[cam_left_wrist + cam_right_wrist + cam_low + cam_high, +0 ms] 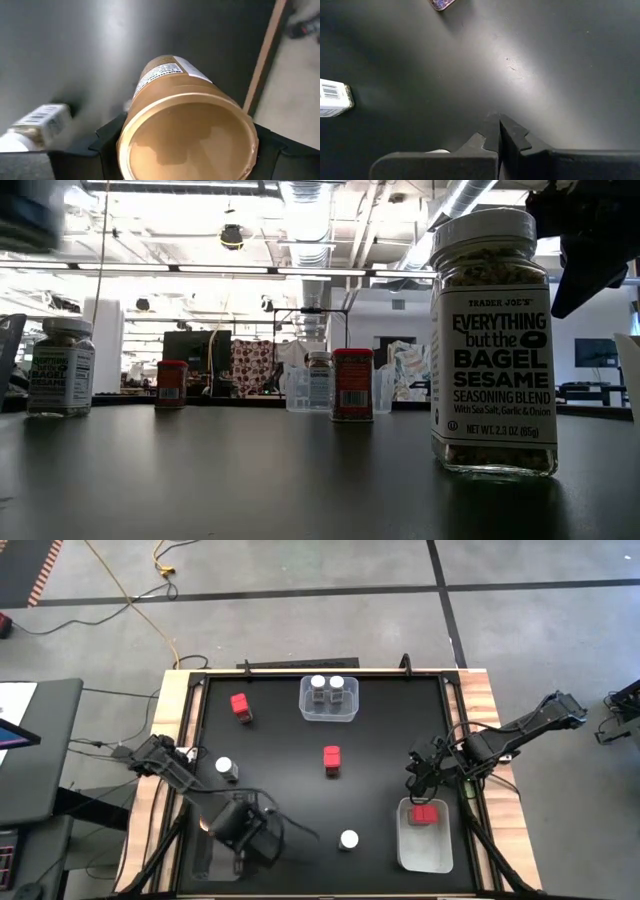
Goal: Sort spices by type
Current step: Put the brown spice bottle into the black bin
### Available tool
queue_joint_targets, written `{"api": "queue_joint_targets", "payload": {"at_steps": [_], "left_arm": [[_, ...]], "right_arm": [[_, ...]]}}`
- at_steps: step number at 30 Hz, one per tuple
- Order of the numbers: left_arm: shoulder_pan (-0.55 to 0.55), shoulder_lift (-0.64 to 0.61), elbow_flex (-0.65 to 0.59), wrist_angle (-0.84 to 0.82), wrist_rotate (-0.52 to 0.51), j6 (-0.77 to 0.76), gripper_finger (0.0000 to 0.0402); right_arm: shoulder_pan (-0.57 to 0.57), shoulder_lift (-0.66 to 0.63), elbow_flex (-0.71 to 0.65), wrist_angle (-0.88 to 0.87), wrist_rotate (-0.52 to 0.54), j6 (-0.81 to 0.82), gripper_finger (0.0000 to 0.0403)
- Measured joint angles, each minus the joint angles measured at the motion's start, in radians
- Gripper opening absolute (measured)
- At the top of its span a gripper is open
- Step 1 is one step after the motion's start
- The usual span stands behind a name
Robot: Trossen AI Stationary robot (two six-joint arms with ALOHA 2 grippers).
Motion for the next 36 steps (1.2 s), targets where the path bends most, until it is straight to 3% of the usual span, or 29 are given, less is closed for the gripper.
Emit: {"api": "queue_joint_targets", "payload": {"at_steps": [6, 21, 36], "left_arm": [[-0.091, -0.029, -0.001, 0.001, -0.038, -0.038, 0.0269], [-0.179, -0.053, -0.017, 0.008, -0.067, -0.047, 0.0269], [-0.199, -0.346, -0.475, 0.262, -0.058, -0.089, 0.0269]], "right_arm": [[0.0, 0.0, 0.0, 0.0, 0.001, 0.005, 0.0022], [0.0, 0.0, 0.0, 0.002, 0.003, 0.095, 0.0022], [0.0, 0.0, 0.0, 0.004, 0.005, 0.167, 0.0022]]}}
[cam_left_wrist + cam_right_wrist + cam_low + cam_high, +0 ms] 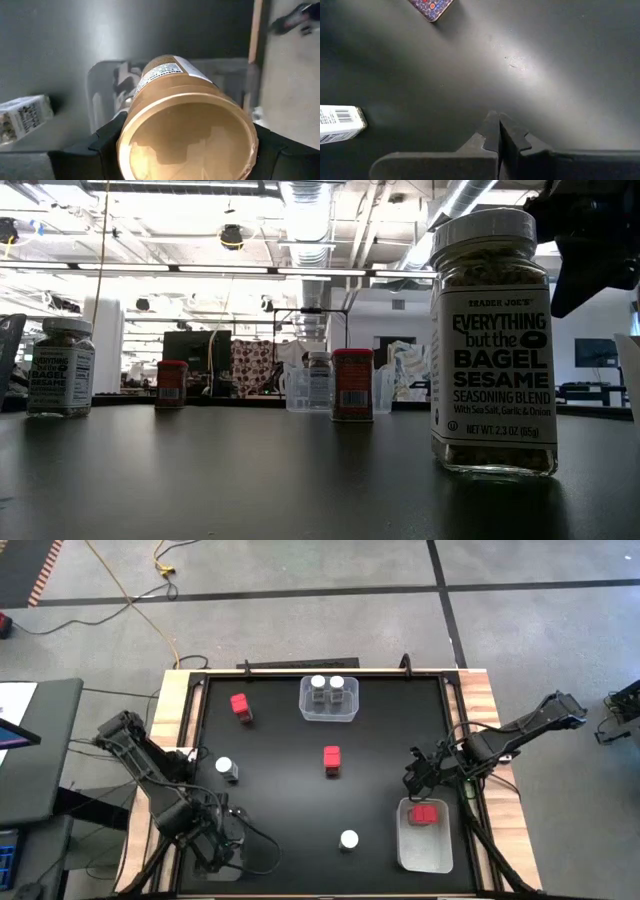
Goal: Sort spices by type
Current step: Put the brown spice bottle into the black bin
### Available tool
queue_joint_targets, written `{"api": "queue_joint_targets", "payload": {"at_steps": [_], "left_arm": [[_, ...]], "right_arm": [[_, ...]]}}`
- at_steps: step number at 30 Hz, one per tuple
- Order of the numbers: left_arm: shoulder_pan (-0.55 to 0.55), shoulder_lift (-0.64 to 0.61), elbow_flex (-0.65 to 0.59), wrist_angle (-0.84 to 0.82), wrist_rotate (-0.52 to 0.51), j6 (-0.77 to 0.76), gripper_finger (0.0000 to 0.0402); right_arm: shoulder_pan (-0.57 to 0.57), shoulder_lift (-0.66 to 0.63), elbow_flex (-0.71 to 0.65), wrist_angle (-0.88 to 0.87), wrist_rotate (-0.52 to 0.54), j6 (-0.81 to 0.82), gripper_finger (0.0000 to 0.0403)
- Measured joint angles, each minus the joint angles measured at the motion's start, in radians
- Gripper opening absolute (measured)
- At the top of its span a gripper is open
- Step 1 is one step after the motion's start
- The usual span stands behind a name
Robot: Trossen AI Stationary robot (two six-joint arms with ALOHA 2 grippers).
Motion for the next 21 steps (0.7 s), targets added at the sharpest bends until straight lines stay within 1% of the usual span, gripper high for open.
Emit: {"api": "queue_joint_targets", "payload": {"at_steps": [4, 12, 16, 21], "left_arm": [[0.0, -0.015, -0.061, 0.026, 0.007, 0.003, 0.0269], [0.0, -0.015, -0.12, 0.113, 0.006, 0.014, 0.0269], [0.004, -0.014, -0.154, 0.121, 0.008, 0.013, 0.0269], [0.005, -0.015, -0.208, 0.152, 0.063, -0.005, 0.0272]], "right_arm": [[0.0, 0.0, 0.0, 0.0, 0.0, 0.005, 0.0022], [0.0, 0.0, 0.0, -0.004, 0.0, 0.004, 0.0022], [0.0, 0.0, 0.0, -0.004, 0.0, 0.004, 0.0022], [0.0, 0.0, 0.0, -0.004, 0.0, 0.004, 0.0022]]}}
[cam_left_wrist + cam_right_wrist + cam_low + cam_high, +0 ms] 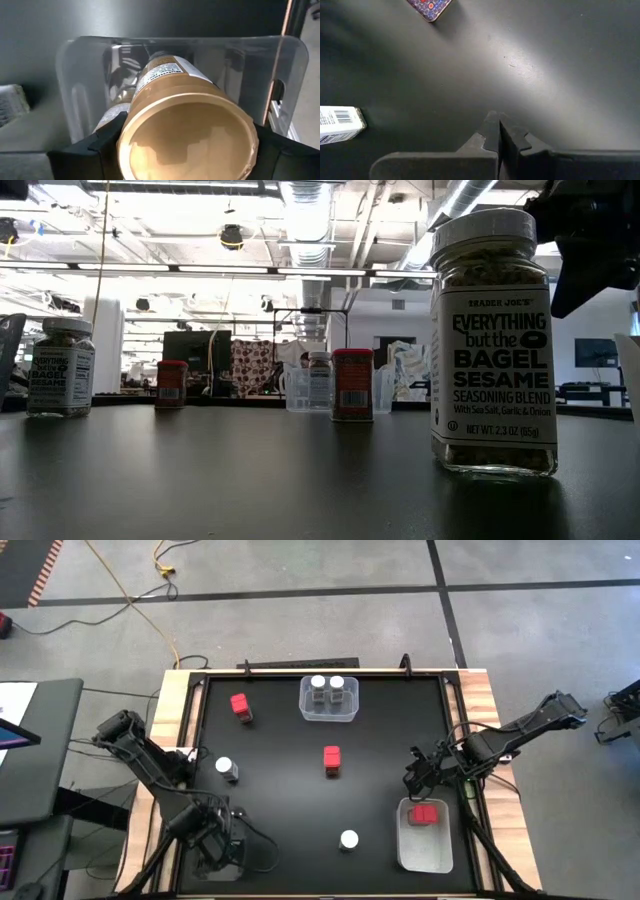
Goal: Sort spices by type
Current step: Put the brown spice bottle into the black bin
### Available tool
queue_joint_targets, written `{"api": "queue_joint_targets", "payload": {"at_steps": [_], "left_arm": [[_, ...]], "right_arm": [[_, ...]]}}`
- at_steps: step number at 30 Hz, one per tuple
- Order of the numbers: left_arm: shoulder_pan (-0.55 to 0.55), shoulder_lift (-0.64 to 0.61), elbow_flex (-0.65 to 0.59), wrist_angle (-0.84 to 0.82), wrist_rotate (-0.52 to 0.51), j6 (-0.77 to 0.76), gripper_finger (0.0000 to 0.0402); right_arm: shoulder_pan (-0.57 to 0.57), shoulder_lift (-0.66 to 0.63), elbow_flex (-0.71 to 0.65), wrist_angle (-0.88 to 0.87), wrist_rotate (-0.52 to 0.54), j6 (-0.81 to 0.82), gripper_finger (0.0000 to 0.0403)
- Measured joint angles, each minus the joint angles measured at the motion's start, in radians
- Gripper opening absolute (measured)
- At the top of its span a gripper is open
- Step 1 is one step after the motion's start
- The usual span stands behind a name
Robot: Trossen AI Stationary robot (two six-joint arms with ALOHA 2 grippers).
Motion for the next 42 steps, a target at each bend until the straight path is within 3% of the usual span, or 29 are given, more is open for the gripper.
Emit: {"api": "queue_joint_targets", "payload": {"at_steps": [18, 26, 42], "left_arm": [[0.087, 0.012, -0.033, 0.032, -0.006, 0.148, 0.0276], [0.097, 0.014, -0.12, 0.107, 0.021, 0.147, 0.0277], [0.158, -0.001, -0.129, 0.109, 0.035, 0.181, 0.0277]], "right_arm": [[0.0, 0.0, 0.0, 0.002, 0.0, 0.0, 0.0022], [0.0, 0.0, 0.0, 0.003, 0.0, 0.007, 0.0022], [0.0, 0.0, 0.0, 0.004, 0.0, 0.018, 0.0022]]}}
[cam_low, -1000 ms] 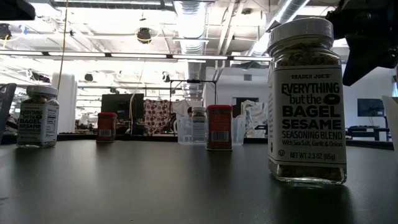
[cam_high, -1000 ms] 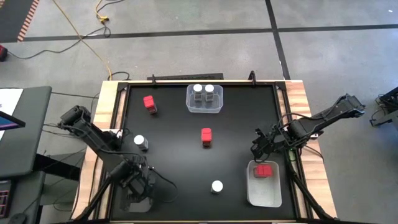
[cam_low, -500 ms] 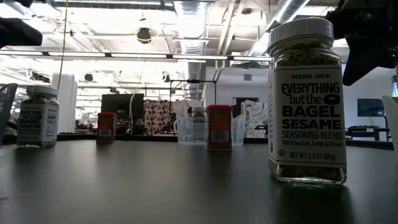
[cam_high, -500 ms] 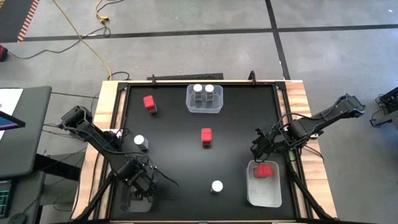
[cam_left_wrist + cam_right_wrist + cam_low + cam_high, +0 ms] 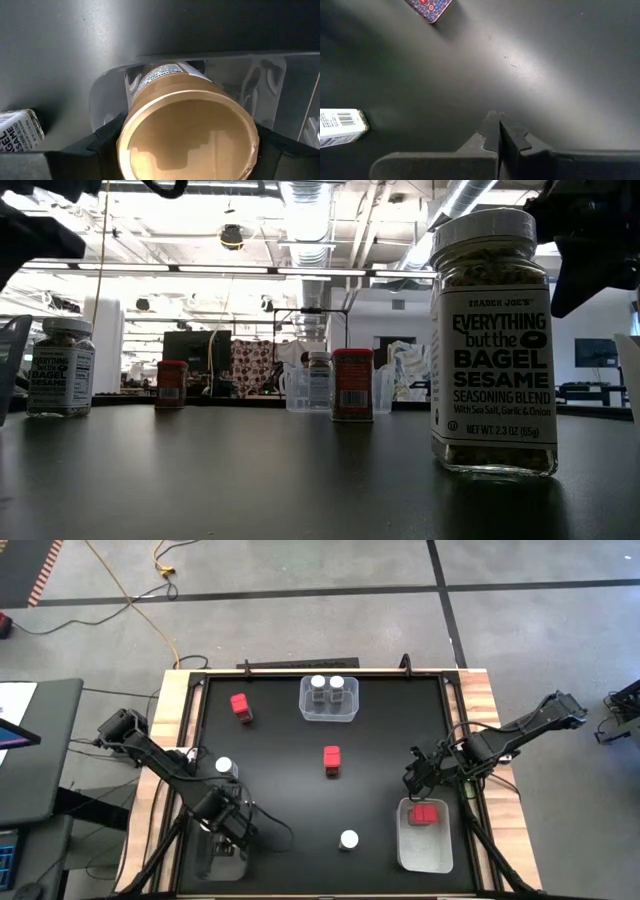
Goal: Sort spices by type
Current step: Put the brown spice bottle into the black bin
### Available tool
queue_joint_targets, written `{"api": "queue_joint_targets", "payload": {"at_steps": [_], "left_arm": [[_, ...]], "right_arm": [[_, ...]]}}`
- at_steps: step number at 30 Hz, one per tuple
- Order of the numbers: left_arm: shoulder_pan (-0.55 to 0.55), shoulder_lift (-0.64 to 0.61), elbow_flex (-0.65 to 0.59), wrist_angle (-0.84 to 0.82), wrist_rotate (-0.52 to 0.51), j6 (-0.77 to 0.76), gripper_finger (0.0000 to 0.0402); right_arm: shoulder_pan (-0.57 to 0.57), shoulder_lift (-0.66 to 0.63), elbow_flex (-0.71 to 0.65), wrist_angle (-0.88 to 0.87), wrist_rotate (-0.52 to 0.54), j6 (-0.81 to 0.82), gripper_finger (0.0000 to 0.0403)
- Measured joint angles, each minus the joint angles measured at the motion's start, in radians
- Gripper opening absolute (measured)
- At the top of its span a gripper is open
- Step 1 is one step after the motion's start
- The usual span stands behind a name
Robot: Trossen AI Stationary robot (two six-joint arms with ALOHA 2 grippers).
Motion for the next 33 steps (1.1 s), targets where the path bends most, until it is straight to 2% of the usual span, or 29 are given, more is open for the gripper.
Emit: {"api": "queue_joint_targets", "payload": {"at_steps": [8, 17, 29, 33], "left_arm": [[0.003, -0.028, -0.061, 0.07, 0.008, -0.041, 0.0277], [0.003, -0.052, -0.065, 0.075, -0.043, -0.136, 0.0277], [0.003, -0.052, -0.065, 0.074, -0.047, -0.094, 0.0277], [0.003, -0.052, -0.065, 0.074, -0.047, -0.096, 0.0291]], "right_arm": [[0.0, 0.0, 0.0, 0.003, 0.0, 0.0, 0.0022], [0.0, 0.0, 0.0, 0.003, 0.0, -0.002, 0.0022], [0.0, 0.0, 0.0, 0.003, 0.0, -0.003, 0.0022], [0.0, 0.0, 0.0, 0.003, 0.0, -0.003, 0.0022]]}}
